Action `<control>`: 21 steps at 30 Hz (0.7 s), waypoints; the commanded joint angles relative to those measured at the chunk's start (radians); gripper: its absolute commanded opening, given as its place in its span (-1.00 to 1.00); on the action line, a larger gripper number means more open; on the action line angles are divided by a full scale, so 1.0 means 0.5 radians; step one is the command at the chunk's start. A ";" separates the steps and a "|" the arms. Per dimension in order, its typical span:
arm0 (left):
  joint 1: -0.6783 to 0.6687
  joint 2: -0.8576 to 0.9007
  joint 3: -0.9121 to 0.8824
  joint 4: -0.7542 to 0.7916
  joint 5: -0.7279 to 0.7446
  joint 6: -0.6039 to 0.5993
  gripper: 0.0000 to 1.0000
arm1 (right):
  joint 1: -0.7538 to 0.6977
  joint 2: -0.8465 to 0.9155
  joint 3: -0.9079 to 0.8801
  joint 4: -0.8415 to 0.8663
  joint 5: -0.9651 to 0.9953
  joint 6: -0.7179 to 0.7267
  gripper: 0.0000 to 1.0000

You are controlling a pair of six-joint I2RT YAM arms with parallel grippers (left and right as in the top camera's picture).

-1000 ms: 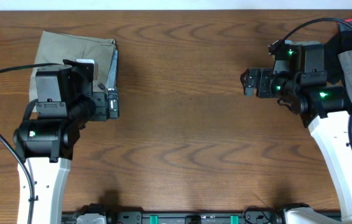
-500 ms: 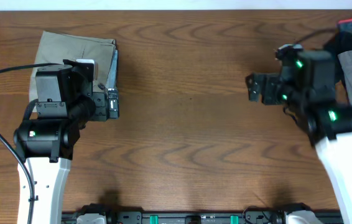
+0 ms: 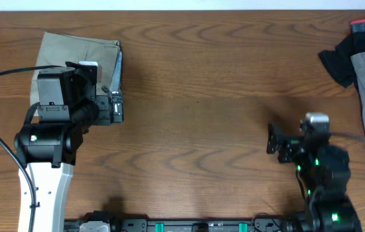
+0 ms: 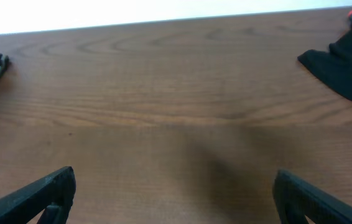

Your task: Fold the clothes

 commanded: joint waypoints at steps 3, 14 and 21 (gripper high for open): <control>-0.007 0.002 -0.008 -0.001 -0.011 0.011 0.96 | -0.017 -0.333 -0.138 0.021 -0.002 -0.024 0.98; -0.007 0.002 -0.008 -0.001 -0.011 0.011 0.96 | -0.017 -0.729 -0.455 0.189 -0.002 -0.023 0.99; -0.007 0.002 -0.008 -0.001 -0.011 0.011 0.96 | -0.014 -0.858 -0.686 0.479 -0.063 -0.014 0.98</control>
